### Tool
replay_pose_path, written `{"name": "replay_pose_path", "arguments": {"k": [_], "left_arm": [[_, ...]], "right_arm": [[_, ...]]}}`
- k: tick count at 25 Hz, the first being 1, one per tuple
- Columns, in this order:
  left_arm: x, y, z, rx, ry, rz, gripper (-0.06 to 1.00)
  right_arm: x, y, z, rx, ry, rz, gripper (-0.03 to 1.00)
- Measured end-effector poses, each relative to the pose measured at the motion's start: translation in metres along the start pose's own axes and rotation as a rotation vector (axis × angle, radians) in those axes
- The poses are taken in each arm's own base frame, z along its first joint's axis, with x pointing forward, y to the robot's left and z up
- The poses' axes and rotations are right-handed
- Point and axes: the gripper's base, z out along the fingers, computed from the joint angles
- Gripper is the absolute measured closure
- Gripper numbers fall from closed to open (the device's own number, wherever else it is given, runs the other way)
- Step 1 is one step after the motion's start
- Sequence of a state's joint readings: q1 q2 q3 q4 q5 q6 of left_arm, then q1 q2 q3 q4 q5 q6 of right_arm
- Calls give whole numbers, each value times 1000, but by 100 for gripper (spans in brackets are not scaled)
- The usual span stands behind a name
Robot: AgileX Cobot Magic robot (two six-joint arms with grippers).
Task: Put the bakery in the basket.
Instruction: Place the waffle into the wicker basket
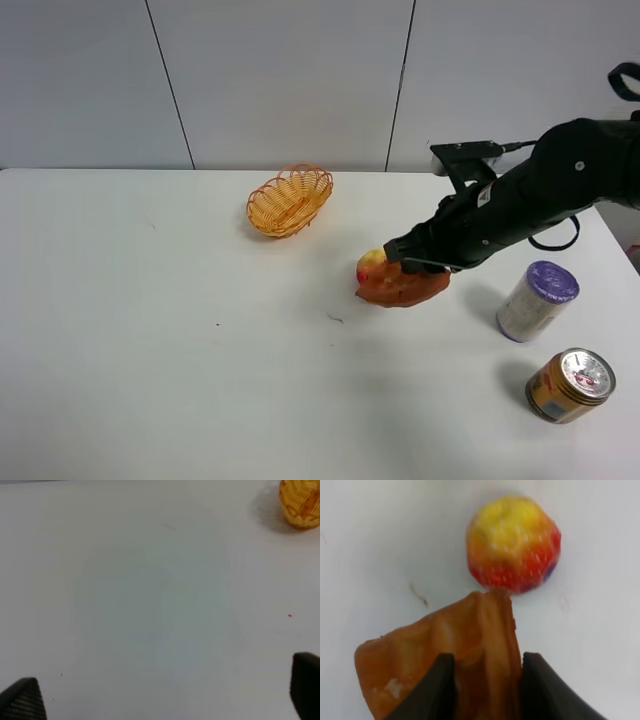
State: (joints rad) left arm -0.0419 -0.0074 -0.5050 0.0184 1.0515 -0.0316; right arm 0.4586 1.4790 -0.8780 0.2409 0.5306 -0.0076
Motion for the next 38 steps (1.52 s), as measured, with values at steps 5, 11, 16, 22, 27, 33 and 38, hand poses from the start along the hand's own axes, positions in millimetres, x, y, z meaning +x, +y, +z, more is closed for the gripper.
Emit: {"name": "replay_pose_path", "arguments": {"k": [5,11,16,22,27,33,38], "left_arm": [[0,0,0,0,0,0,-5],[0,0,0,0,0,0,-5],[0,0,0,0,0,0,-5],[0,0,0,0,0,0,-5],[0,0,0,0,0,0,-5],[0,0,0,0,0,0,-5],[0,0,0,0,0,0,-5]], "right_arm": [[-40,12,-24,-38,-134,-68,66],[-105,26,-24,-54,-270,-129,66],[-153,29,29,-55,-273,-130,66],[-182,24,114,-49,-234,-127,66],[-193,23,150,-66,-232,-119,66],[-185,21,174,-83,-189,-146,65],[-183,23,180,-93,-187,-183,26]]}}
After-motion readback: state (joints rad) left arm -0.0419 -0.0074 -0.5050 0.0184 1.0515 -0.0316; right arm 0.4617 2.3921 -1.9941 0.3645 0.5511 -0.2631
